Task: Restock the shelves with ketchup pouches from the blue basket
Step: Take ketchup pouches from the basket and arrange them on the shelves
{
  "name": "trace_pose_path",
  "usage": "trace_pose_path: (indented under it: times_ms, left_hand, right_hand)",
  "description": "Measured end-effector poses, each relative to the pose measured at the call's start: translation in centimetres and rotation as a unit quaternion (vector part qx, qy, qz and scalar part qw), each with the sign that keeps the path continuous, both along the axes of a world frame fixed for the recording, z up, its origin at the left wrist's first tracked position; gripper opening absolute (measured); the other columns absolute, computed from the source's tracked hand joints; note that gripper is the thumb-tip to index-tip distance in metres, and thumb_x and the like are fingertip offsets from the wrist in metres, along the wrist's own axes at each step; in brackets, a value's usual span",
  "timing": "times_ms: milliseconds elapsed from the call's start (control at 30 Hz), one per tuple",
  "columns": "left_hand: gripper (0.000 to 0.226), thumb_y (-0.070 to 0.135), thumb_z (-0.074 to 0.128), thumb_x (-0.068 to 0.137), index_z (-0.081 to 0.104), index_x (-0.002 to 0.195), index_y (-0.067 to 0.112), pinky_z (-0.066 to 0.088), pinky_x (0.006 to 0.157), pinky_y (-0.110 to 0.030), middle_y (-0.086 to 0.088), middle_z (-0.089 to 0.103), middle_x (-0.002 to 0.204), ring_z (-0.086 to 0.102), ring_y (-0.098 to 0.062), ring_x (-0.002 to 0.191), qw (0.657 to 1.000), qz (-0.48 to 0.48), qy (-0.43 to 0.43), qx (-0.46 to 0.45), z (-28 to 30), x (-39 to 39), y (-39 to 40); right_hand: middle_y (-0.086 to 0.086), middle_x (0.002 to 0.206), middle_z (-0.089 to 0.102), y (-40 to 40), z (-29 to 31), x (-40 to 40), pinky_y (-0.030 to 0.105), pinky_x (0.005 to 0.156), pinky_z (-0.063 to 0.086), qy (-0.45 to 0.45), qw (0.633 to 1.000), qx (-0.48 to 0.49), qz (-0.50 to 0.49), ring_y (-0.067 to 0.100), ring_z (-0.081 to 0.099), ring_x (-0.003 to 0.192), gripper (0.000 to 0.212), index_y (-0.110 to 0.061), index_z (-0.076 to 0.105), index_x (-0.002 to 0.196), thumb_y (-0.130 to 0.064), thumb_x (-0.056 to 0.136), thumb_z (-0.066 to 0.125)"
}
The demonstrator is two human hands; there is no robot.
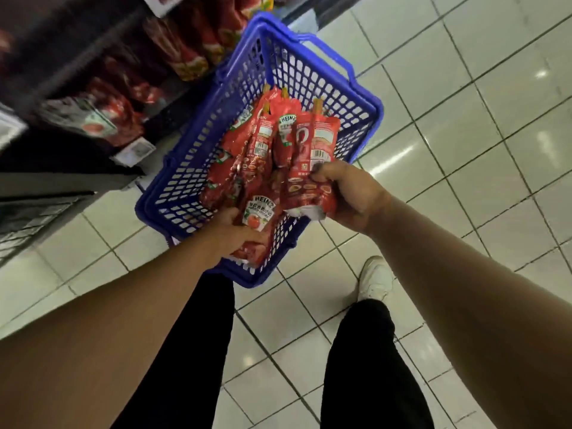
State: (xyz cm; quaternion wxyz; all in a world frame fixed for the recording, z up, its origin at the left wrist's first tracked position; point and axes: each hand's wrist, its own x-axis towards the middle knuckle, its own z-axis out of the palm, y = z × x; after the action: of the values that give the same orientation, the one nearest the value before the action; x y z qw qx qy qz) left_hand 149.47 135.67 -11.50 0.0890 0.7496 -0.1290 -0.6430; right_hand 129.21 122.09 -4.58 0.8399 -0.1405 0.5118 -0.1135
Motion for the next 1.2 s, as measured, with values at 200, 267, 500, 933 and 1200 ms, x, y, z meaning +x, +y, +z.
trace_pose_path:
  times_ms: [200,267,500,933,1200]
  left_hand:
    - [0.071,0.041,0.097,0.044,0.072,0.110,0.033,0.057,0.093,-0.052,0.002,0.077,0.107,0.073,-0.024,0.103,0.980,0.126,0.014,-0.152,14.5,-3.8,0.2]
    - [0.080,0.039,0.099,0.047,0.069,0.120,0.027,0.056,0.095,-0.053,-0.003,0.075,0.113,0.071,-0.027,0.107,0.966,0.166,0.023,-0.198,20.1,-5.1,0.2]
    - [0.077,0.019,0.097,0.059,0.060,0.127,0.018,0.055,0.094,-0.056,-0.011,0.073,0.119,0.070,-0.033,0.110,0.899,0.294,0.055,-0.319,38.0,-10.5,0.4]
    - [0.038,0.021,0.077,0.082,0.069,0.120,0.017,0.060,0.077,-0.038,-0.014,0.074,0.115,0.073,-0.030,0.101,0.806,0.396,0.080,-0.433,55.4,-9.7,0.2]
    - [0.039,0.039,0.060,0.096,0.060,0.134,0.028,0.061,0.078,-0.041,-0.002,0.075,0.116,0.073,-0.022,0.104,0.796,0.434,0.080,-0.414,59.3,-1.6,1.4]
  right_hand:
    - [0.015,0.110,0.073,0.7,11.5,-4.2,0.046,0.088,0.057,-0.006,1.000,-0.023,-0.019,0.028,0.072,0.094,0.037,-0.007,0.063,0.122,-0.035,0.102,0.050]
    - [0.010,0.099,0.076,0.9,15.8,-5.1,0.043,0.079,0.057,0.008,0.998,-0.060,0.003,0.025,0.074,0.085,0.032,-0.010,0.066,0.113,-0.033,0.103,0.046]
    - [0.009,0.116,0.074,0.0,31.7,-6.0,0.043,0.082,0.060,-0.066,0.978,-0.171,0.103,0.029,0.071,0.106,0.042,-0.023,0.074,0.117,-0.050,0.099,0.047]
    - [0.023,0.120,0.070,-1.6,48.0,-2.9,0.052,0.091,0.057,-0.094,0.929,-0.211,0.291,0.037,0.070,0.100,0.046,-0.004,0.067,0.125,-0.019,0.083,0.078]
    - [0.021,0.121,0.070,-1.8,52.9,3.5,0.060,0.094,0.054,-0.076,0.933,-0.279,0.216,0.042,0.067,0.111,0.063,-0.015,0.055,0.133,-0.006,0.077,0.080]
